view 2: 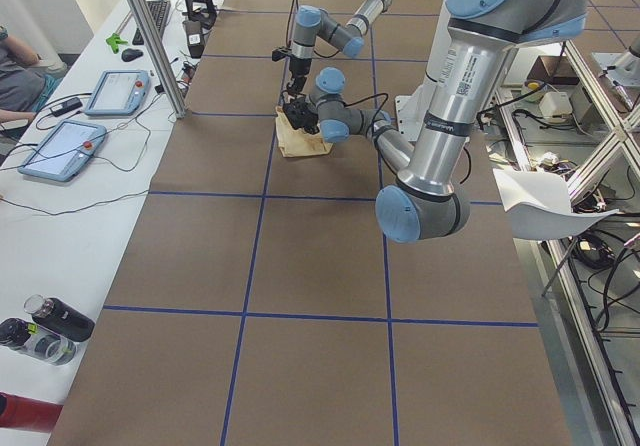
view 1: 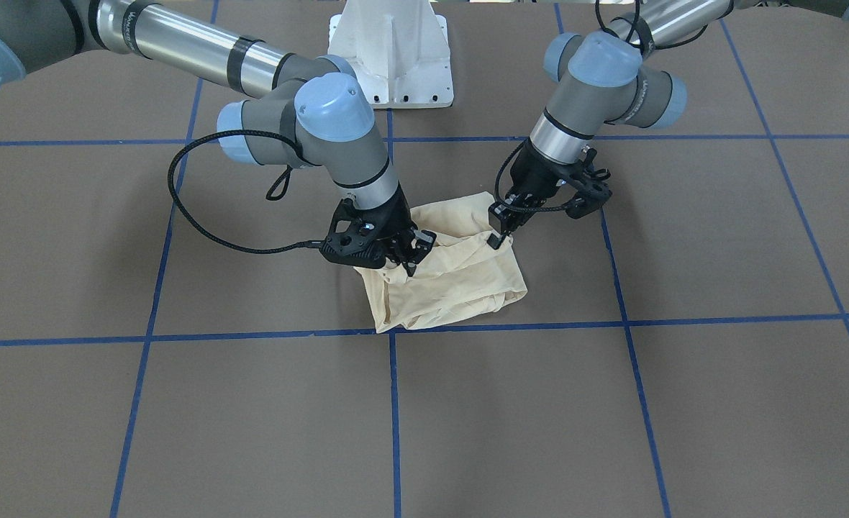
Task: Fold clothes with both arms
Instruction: 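Fold the near half of the bundle over toward its far edge with both grippers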
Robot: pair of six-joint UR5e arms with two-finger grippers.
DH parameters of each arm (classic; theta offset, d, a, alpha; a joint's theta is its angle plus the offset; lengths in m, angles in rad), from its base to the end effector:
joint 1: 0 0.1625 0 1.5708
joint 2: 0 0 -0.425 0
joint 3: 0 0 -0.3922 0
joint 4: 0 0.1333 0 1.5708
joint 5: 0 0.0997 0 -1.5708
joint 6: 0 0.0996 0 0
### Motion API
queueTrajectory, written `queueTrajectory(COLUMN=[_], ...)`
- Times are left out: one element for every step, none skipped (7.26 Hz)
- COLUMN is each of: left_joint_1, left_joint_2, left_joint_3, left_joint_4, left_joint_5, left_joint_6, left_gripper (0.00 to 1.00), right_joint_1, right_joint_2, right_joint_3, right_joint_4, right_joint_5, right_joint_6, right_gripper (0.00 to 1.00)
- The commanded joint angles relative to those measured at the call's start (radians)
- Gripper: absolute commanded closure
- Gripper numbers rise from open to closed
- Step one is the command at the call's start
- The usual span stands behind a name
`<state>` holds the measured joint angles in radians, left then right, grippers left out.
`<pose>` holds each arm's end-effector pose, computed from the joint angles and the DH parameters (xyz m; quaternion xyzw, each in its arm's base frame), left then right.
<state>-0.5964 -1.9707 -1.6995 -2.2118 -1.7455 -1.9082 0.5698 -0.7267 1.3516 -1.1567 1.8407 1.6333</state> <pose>0.4589 -0.4517 0.3027 -0.0011 0.5547 -0.3309 0.7634 -0.5899 -0.5047 0.1782 0.0104 -0.5055 0.2040 0.8383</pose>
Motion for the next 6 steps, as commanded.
queueTrajectory(left_joint_1=[-0.01, -0.011, -0.014, -0.014, -0.014, -0.029], left_joint_2=[-0.008, -0.008, -0.007, -0.008, -0.016, -0.022], left_joint_3=[0.067, 0.081, 0.086, 0.086, 0.086, 0.086], left_joint_4=[-0.023, -0.023, -0.023, -0.023, -0.023, -0.023], left_joint_5=[0.001, 0.001, 0.001, 0.001, 0.001, 0.001], left_joint_6=[0.012, 0.02, 0.024, 0.026, 0.021, 0.012], left_gripper=[1.0, 1.0, 1.0, 1.0, 1.0, 0.45], right_joint_1=[0.001, 0.001, 0.004, 0.011, 0.016, 0.018], right_joint_2=[0.001, 0.0, -0.006, -0.006, 0.0, 0.003], right_joint_3=[-0.043, -0.054, -0.06, -0.061, -0.06, -0.06], right_joint_4=[0.018, 0.02, 0.02, 0.02, 0.02, 0.022], right_joint_5=[-0.003, -0.003, -0.003, -0.003, -0.001, 0.002], right_joint_6=[0.0, 0.0, 0.0, 0.002, 0.007, 0.01], right_gripper=[1.0, 1.0, 1.0, 1.0, 1.0, 1.0])
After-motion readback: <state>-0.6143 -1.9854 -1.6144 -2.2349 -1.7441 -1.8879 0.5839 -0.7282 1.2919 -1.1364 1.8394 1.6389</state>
